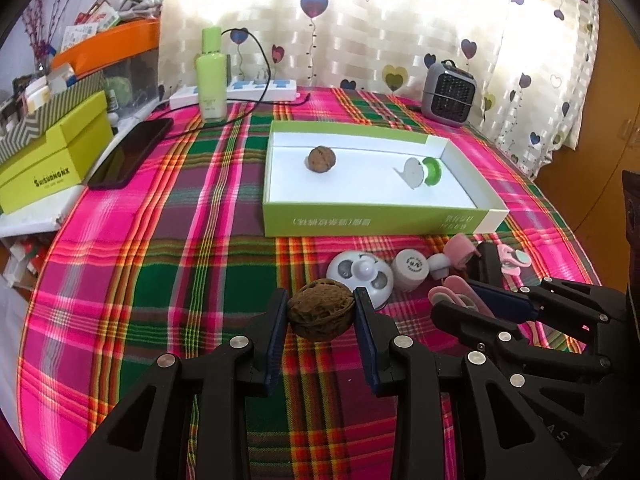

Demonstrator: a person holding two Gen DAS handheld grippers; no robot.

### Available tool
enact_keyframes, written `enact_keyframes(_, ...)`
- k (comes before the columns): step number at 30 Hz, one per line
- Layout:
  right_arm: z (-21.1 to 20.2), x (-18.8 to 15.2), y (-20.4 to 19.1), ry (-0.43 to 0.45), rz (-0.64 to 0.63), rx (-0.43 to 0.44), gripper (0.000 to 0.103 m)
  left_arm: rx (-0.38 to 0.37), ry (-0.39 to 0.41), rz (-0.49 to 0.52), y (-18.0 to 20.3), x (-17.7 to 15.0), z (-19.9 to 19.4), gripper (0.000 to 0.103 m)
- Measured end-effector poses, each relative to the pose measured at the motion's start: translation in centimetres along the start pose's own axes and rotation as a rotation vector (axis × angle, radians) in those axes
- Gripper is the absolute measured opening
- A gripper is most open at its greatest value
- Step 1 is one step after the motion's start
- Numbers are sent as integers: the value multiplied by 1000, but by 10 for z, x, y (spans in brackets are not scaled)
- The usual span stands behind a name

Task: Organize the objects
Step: 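Lift and carry the walnut and pink clip toward the white tray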

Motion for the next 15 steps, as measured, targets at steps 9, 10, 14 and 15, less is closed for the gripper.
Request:
enact_keyframes(9, -1, 10, 4, 15, 3, 0, 24, 5, 8, 7, 1, 12, 2, 30)
enact_keyframes(10, -2, 10, 4, 16, 3, -1, 24, 5, 9, 8, 1, 14, 2, 30)
enact_keyframes(14, -4, 18, 6, 28, 1, -3, 24, 5, 16, 7, 0, 21, 4, 30)
enact_keyframes(15, -4, 21, 7, 32, 1, -5, 24, 4, 17, 8, 0, 22, 5, 30)
Point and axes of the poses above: each gripper's, at about its wrist camera, not at the fingertips, and z roughly the way its jaws point, y to its right, x to its top, the point moved 2 cm from there along z, roughly the way its jaws point, and after that the axes turned 11 degrees about z, right-handed, at the moved point
